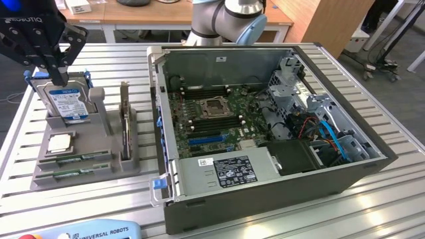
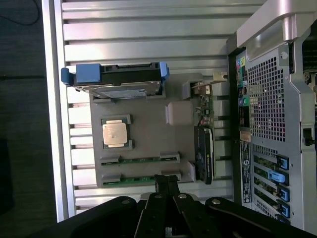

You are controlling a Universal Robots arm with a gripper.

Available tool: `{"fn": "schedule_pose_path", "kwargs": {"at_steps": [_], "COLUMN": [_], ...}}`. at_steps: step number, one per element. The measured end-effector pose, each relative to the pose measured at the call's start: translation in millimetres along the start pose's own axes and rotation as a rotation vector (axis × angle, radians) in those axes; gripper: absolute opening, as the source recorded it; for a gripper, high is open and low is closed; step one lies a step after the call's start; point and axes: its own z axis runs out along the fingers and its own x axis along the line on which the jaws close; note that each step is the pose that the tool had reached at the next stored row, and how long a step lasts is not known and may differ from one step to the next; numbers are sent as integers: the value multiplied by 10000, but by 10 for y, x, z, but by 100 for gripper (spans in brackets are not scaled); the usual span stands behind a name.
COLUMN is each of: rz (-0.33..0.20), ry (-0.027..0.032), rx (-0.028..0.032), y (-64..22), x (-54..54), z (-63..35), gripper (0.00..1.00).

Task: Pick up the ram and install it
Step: 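Pick up the ram and move it above insertion slot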

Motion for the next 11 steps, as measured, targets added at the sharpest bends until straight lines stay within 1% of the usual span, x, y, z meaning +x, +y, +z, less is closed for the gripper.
{"fn": "schedule_pose_path", "kwargs": {"at_steps": [8, 11], "rz": [-5, -102], "ry": [0, 4], "rx": [0, -3], "y": [0, -1], "x": [0, 2], "z": [0, 0], "gripper": [10, 10]}}
